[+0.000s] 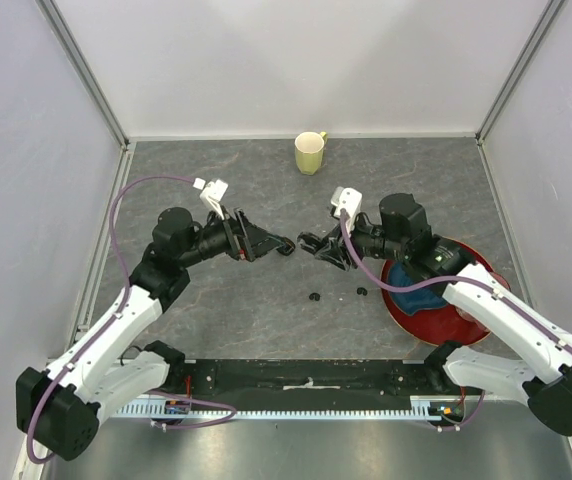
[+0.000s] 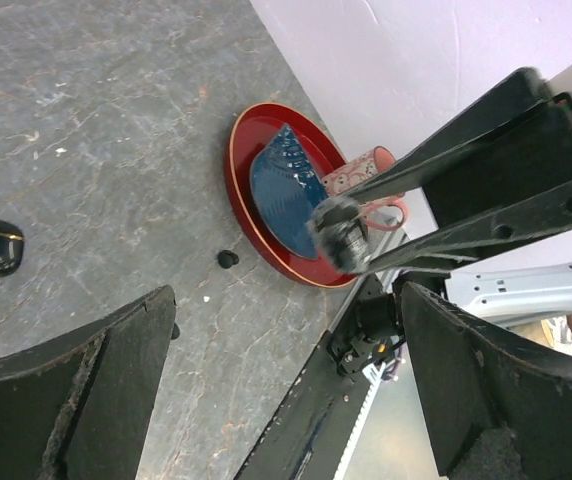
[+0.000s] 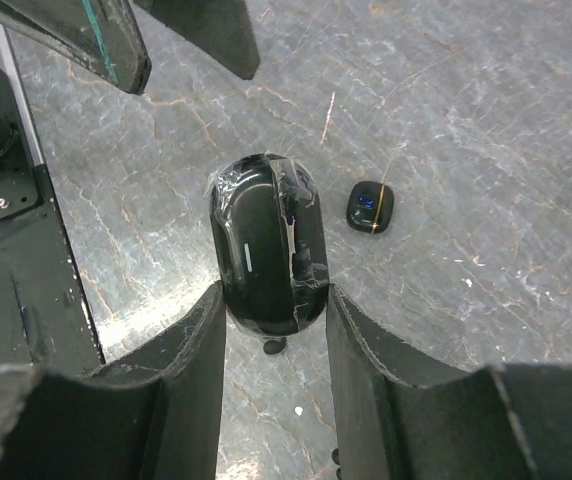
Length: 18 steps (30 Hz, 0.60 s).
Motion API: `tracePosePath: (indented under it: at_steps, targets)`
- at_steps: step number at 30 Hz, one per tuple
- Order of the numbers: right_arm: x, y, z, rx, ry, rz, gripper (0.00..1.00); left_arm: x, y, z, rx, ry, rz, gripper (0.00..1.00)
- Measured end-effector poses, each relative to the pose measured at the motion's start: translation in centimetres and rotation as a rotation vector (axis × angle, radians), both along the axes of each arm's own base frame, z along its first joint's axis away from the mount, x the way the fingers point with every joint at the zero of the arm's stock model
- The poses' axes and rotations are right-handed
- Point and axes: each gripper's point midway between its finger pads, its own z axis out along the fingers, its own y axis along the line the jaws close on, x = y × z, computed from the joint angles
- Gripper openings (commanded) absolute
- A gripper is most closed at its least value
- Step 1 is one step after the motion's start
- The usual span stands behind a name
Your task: Insert the wireless bluetooth earbuds into the charging case
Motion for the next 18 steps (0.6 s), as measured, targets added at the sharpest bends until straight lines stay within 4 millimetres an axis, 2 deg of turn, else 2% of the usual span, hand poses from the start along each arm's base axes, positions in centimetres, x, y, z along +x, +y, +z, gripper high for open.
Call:
tracePosePath:
  at_steps: [7,13,18]
  targets:
    - [-0.7,1.1,-1.2,-0.036,0.017,0.025,0.03,-0.1,-2.2,0.7,-0.012,-0.003,-0.061,0.94]
    - [-1.1,1.7,-1.7,-0.050,0.022,0.036,0.03,-0.5,-3.6,-0.7,0.003,0.052,-0.110,0.83]
    - [-1.3,2.0,-1.9,-0.057,0.024,0.044,0.03,-0.3,-4.3,-1.5,0.011,0.093,-0.127,0.70]
